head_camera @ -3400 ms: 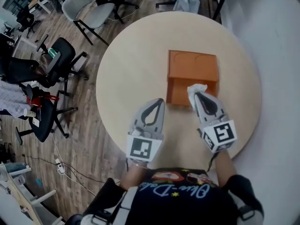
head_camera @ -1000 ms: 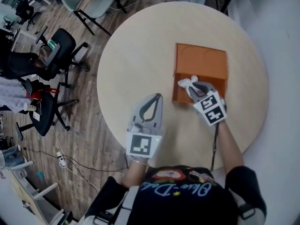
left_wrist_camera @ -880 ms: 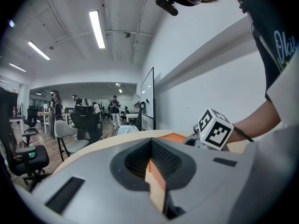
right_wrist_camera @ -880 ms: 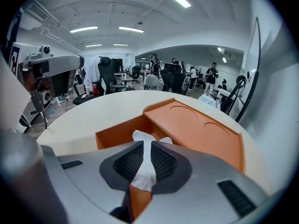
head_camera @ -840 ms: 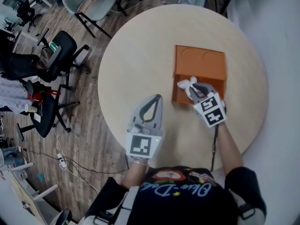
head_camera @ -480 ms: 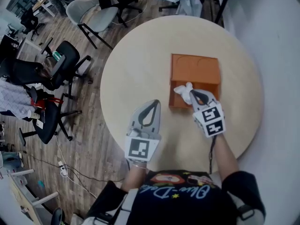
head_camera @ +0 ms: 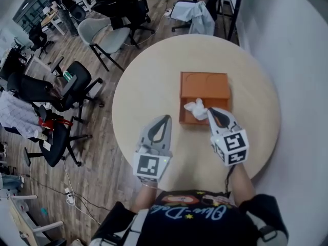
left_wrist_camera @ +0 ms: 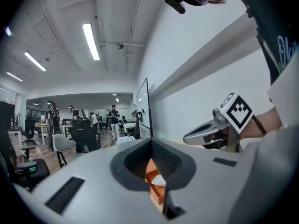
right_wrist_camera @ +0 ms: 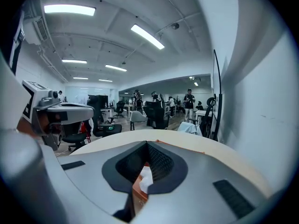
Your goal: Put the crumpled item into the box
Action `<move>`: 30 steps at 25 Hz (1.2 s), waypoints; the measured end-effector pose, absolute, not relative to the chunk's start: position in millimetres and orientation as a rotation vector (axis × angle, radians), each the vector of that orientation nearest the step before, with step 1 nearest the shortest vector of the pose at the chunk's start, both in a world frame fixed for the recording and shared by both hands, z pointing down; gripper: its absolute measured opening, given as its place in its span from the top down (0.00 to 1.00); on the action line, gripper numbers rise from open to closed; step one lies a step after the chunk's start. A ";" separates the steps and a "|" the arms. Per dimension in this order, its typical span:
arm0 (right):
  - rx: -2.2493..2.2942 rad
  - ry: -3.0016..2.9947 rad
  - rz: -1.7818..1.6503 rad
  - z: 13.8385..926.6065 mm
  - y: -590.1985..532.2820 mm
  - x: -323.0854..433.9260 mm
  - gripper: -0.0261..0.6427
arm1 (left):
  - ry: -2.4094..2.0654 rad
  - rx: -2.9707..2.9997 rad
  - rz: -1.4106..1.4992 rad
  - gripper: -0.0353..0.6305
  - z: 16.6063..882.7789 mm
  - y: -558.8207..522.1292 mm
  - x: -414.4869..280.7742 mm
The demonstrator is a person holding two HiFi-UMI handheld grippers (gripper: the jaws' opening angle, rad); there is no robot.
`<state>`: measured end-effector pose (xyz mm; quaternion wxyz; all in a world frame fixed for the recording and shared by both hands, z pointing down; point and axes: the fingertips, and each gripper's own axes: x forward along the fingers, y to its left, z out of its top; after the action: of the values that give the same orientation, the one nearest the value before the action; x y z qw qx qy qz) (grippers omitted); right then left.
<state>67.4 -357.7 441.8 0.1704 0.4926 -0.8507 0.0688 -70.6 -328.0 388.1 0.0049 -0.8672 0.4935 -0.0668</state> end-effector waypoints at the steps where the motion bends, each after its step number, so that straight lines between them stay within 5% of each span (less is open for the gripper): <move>1: 1.412 -2.426 0.183 435.0 -352.9 70.4 0.96 | 1.539 -2.716 -0.207 0.96 385.1 -324.6 -68.5; 30: 1.407 -2.653 0.082 366.6 -289.5 75.9 0.96 | 1.410 -2.715 -0.265 0.96 358.4 -272.9 -26.2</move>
<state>75.9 -289.5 366.6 0.0685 0.4673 -0.8810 0.0271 -26.2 -272.9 358.4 0.0352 -0.8836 0.4589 -0.0863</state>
